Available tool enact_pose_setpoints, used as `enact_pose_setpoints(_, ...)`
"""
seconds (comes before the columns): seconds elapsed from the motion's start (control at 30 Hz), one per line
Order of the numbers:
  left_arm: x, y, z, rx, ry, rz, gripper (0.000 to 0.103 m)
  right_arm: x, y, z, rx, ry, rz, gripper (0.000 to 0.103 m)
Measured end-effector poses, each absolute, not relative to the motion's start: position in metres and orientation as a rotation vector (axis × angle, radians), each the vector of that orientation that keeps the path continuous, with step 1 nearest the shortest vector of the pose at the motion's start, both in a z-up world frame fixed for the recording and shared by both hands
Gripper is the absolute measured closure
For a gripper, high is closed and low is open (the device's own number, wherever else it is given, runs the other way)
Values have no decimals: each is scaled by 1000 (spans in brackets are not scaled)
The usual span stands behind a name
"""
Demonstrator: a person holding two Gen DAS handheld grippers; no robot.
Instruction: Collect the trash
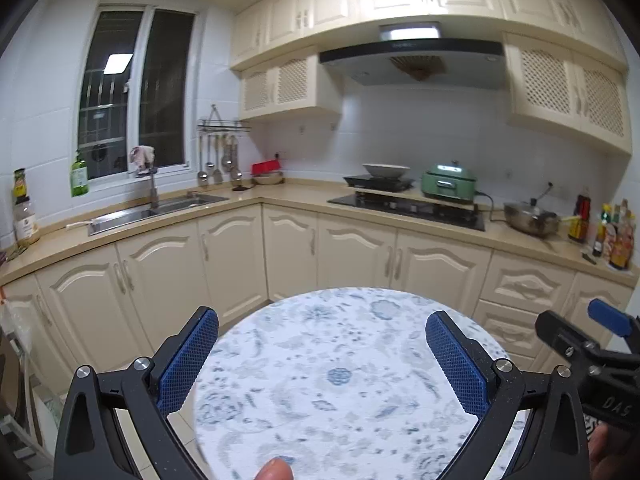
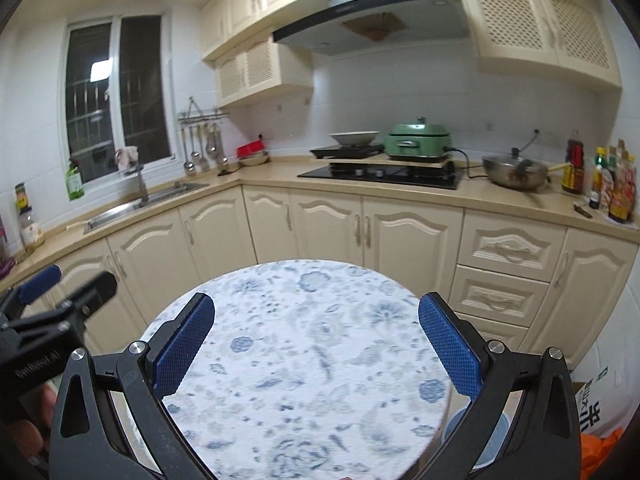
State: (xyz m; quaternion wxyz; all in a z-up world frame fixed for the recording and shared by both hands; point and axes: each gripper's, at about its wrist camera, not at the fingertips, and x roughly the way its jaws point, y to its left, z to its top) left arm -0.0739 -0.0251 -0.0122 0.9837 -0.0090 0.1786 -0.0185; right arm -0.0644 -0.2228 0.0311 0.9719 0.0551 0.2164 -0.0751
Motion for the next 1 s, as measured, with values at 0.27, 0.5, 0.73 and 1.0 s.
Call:
enact_pose_setpoints(0.27, -82, -7, -7, -38, 362, -1, 1, -53, -188, 26, 81, 452, -117, 0)
enact_pose_setpoints(0.5, -82, 10, 0, -69, 345, 8, 1, -45, -173, 26, 61, 455, -115, 0)
enact_pose_setpoints(0.73, -72, 14, -2, -69, 345, 10, 1, -40, -162, 25, 45, 458, -105, 0)
enact_pose_setpoints(1.0, -68, 16, -6, -87, 334, 5, 1, -37, -158, 25, 44, 462, -105, 0)
